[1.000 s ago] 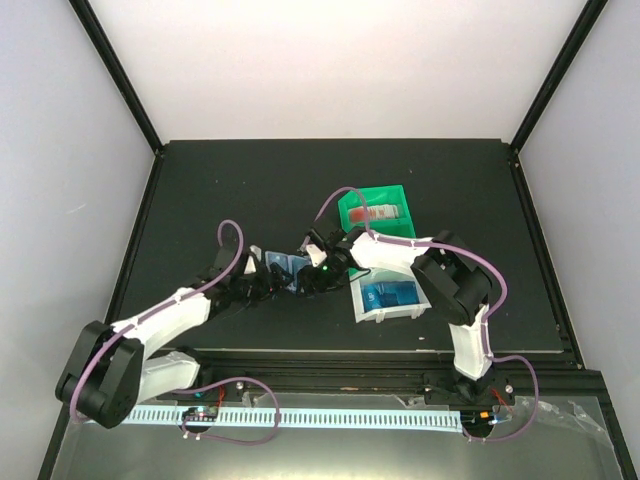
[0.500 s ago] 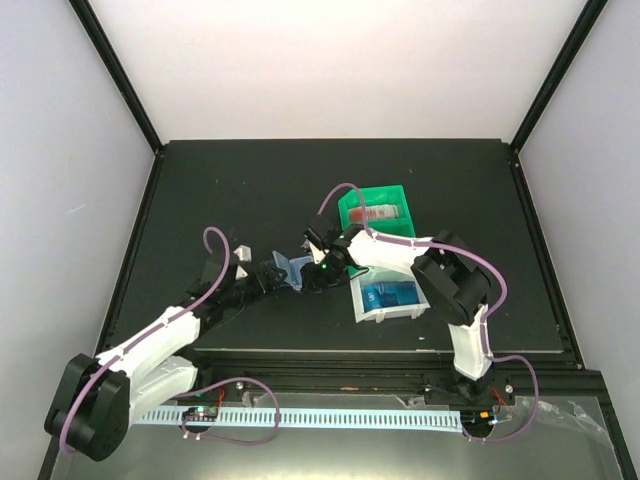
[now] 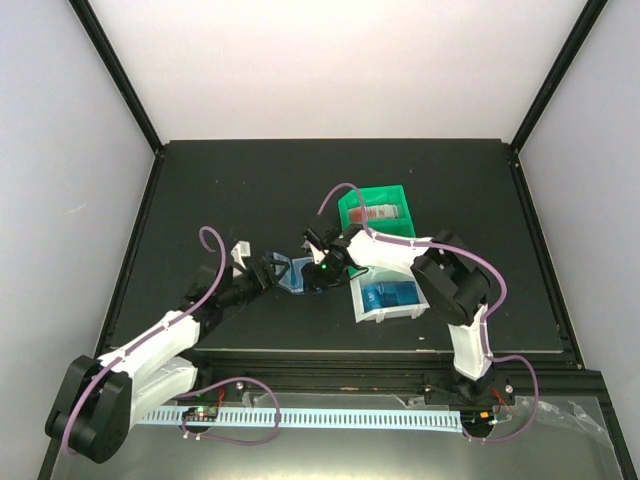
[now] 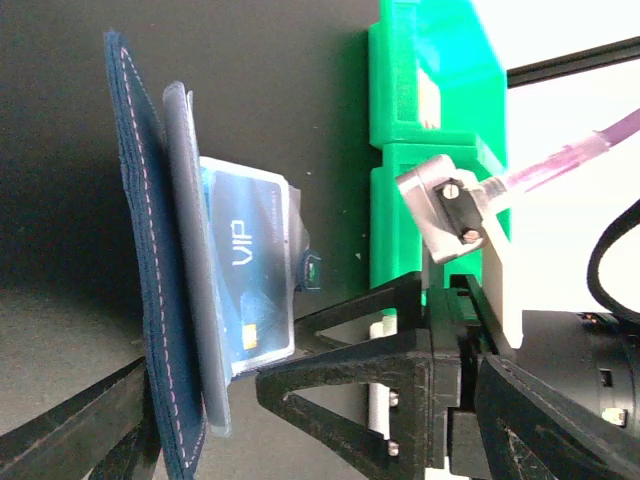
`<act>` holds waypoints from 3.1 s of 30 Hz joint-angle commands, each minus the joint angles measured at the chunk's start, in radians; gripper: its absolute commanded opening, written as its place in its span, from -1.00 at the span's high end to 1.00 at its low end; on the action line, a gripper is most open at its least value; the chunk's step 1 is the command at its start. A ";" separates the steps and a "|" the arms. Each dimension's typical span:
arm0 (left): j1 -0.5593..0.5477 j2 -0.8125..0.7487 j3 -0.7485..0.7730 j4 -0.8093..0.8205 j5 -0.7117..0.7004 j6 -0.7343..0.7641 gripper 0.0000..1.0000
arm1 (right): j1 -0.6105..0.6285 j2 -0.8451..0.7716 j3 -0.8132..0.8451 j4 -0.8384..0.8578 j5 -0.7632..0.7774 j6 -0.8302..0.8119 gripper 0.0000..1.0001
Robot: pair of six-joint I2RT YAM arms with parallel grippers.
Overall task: Put the credit cards into the card holder
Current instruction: Close the card holder at the center of the board.
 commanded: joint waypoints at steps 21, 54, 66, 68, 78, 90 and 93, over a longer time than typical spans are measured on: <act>0.010 0.129 0.193 -0.125 0.090 0.204 -0.53 | 0.001 0.049 0.159 -0.043 0.261 0.053 -0.36; -0.007 0.319 0.267 0.019 0.337 0.199 -0.41 | -0.003 -0.018 0.094 -0.086 0.461 0.110 0.54; -0.040 0.393 0.316 0.052 0.350 0.177 -0.42 | -0.081 -0.095 -0.023 0.086 0.175 0.033 0.98; -0.046 0.409 0.319 0.070 0.350 0.164 -0.41 | -0.097 -0.114 -0.050 0.127 0.099 0.011 0.98; -0.075 0.499 0.360 0.106 0.328 0.125 -0.41 | -0.125 -0.168 -0.131 0.251 -0.118 0.023 0.98; -0.087 0.576 0.329 0.102 0.243 0.112 -0.33 | -0.125 -0.234 -0.199 0.300 -0.140 0.061 0.98; -0.088 0.586 0.326 0.089 0.218 0.109 -0.27 | -0.125 -0.216 -0.190 0.288 -0.132 0.048 0.98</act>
